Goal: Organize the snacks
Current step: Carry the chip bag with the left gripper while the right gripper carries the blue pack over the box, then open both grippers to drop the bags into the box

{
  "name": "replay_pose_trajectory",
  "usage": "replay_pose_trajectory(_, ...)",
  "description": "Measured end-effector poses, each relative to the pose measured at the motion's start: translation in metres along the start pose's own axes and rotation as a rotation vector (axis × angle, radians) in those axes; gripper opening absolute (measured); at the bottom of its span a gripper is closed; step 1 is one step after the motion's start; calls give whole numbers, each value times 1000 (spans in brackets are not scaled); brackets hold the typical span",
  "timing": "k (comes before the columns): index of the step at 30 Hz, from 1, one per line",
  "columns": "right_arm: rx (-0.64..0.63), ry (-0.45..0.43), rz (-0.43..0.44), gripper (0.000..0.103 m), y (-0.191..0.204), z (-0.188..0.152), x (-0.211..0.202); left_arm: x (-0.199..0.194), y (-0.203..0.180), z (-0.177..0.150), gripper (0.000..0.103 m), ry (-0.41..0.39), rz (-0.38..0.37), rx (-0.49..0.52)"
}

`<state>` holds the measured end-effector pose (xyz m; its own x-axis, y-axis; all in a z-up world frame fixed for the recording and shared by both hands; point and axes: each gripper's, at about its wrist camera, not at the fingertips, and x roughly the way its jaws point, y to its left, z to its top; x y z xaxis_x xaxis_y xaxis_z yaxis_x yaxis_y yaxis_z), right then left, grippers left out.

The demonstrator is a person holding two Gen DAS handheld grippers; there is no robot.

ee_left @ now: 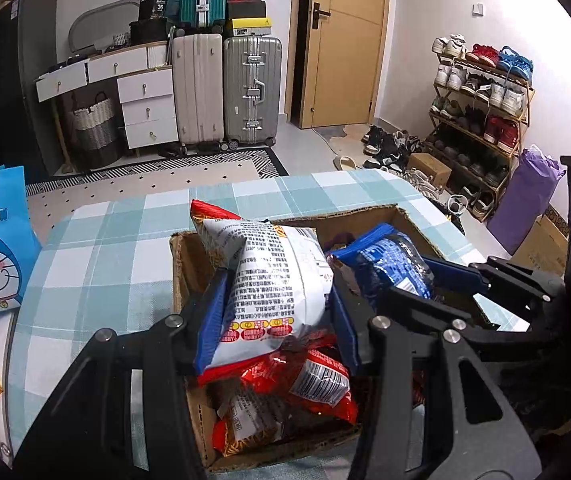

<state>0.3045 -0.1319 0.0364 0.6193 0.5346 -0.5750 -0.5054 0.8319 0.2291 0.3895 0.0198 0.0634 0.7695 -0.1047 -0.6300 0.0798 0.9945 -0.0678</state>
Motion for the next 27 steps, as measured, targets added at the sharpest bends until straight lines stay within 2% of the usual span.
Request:
replay_pose_trajectory(7,-10,6,-12,45,-2,1,10,21,-4,-7,46,11,2,4)
replay_pose_trajectory(14,-20,11,-39,45,-3,2,13,37,4,-11,47,32,-9,-36)
replay_pose_trajectory(16,-26,13,-39,49,-3,1,11,34,5,-11,48,22,-9,-36)
replay_pose_trajectory(17,-32,7,-43,52,-2,1,9,32,6,-11,50,15,-10,-36)
replay_pose_trajectory(19,-52,-13,-47,54,0,1,0,23,9,-13,65,-5,-4,-40)
replay_pose_trajectory(20,-57,-26,-48,61,1,0,-5,18,10,-14,81,-22,12,-47)
replay_pose_trajectory(21,-58,-38,-52,75,1,1,-9,12,12,-15,84,-51,27,-56)
replay_pose_trajectory(23,-53,-74,-76,94,0,-1,-20,-2,15,-18,85,-90,20,-62)
replay_pose_trajectory(25,-60,-88,-89,97,-1,-4,-29,-9,18,-19,88,-101,12,-73)
replay_pose_trajectory(26,-60,-84,-94,98,-2,-6,-31,-12,19,-21,93,-108,15,-78)
replay_pose_trajectory(27,-56,-80,-96,101,-3,-8,-33,-15,20,-23,103,-113,16,-80)
